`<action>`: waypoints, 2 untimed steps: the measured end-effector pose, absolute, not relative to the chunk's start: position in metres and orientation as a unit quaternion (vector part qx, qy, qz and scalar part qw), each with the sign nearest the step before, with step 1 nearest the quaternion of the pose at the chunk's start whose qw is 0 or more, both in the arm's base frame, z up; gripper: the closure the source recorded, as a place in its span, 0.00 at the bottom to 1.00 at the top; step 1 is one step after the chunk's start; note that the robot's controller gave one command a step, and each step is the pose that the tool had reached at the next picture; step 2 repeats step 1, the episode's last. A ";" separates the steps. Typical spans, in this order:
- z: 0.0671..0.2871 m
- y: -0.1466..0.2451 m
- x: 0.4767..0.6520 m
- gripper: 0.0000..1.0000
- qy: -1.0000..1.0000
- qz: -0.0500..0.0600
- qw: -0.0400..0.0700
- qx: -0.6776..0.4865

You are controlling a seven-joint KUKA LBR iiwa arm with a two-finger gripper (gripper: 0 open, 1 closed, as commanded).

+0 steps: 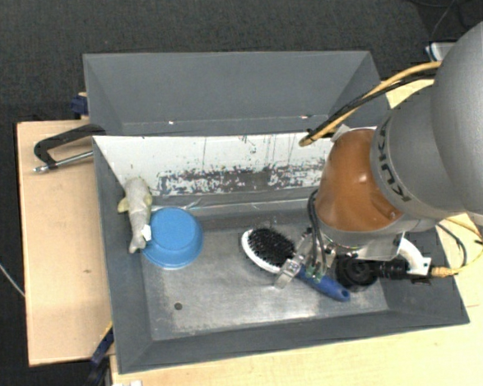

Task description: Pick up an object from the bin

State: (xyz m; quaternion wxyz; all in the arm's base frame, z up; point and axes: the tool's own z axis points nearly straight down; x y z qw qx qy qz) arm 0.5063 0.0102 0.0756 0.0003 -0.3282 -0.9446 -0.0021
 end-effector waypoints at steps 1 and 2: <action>0.164 0.011 0.509 1.00 -0.945 -0.002 -0.005 -0.327; 0.164 0.011 0.509 1.00 -0.945 -0.002 -0.005 -0.327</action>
Offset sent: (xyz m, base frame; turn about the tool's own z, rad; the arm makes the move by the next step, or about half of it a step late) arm 0.0000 0.0000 0.0845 0.0000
